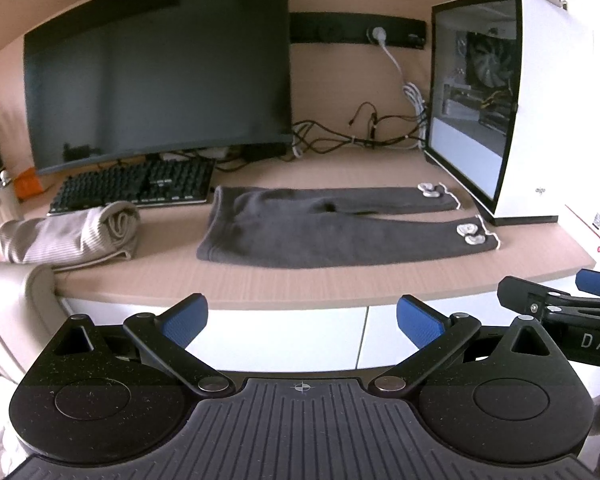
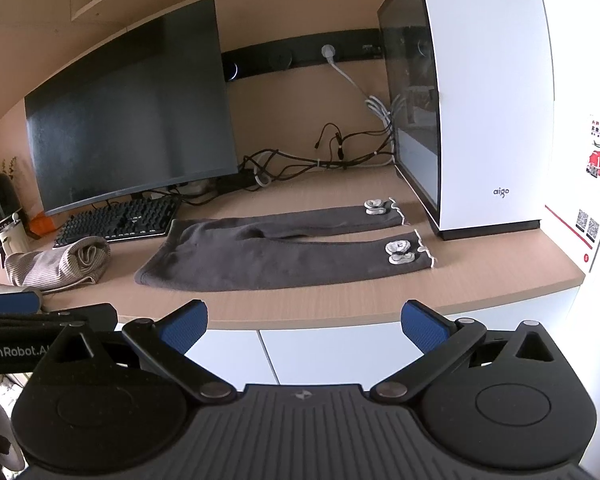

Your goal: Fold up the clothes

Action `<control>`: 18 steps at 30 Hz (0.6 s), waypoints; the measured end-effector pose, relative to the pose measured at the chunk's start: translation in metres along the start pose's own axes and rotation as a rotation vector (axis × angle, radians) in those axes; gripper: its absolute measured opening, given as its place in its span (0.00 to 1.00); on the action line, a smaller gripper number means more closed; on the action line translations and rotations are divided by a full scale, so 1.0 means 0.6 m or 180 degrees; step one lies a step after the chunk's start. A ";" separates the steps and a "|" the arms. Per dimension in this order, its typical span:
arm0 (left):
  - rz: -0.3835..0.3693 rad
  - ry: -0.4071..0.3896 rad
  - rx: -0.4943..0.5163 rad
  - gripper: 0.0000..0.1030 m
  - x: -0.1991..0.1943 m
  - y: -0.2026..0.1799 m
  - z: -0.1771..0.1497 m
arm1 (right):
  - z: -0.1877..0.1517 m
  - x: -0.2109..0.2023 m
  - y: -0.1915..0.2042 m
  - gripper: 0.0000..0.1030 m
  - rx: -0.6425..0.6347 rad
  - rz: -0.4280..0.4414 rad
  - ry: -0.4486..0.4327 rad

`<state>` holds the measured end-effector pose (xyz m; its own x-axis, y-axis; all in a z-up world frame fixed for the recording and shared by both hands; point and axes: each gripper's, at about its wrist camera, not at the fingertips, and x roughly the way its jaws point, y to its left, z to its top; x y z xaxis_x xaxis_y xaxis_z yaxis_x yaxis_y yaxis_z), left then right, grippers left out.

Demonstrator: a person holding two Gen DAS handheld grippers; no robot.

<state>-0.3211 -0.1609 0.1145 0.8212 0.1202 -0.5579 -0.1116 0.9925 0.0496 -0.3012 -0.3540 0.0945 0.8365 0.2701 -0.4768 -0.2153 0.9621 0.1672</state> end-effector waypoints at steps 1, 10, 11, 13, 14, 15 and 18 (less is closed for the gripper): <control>-0.0001 0.0004 0.0003 1.00 0.001 -0.001 0.000 | 0.000 0.001 0.000 1.00 0.0002 -0.0001 0.0005; -0.0005 0.0041 -0.0009 1.00 0.007 -0.002 0.002 | 0.000 0.006 -0.004 1.00 0.0004 -0.0008 0.0044; -0.0005 0.0043 -0.0010 1.00 0.008 -0.002 0.002 | 0.000 0.007 -0.004 1.00 0.0006 -0.0009 0.0048; -0.0006 0.0049 -0.0011 1.00 0.010 -0.002 0.002 | 0.000 0.009 -0.005 1.00 0.0008 -0.0009 0.0056; -0.0007 0.0053 -0.0011 1.00 0.011 -0.002 0.003 | 0.000 0.009 -0.005 1.00 0.0009 -0.0010 0.0059; -0.0007 0.0054 -0.0009 1.00 0.011 -0.002 0.003 | 0.000 0.010 -0.006 1.00 0.0010 -0.0010 0.0059; -0.0006 0.0060 -0.0008 1.00 0.013 -0.001 0.004 | 0.001 0.010 -0.007 1.00 0.0015 -0.0010 0.0062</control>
<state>-0.3135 -0.1608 0.1123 0.8107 0.1178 -0.5734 -0.1113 0.9927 0.0466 -0.2950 -0.3561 0.0912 0.8271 0.2679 -0.4941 -0.2104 0.9628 0.1698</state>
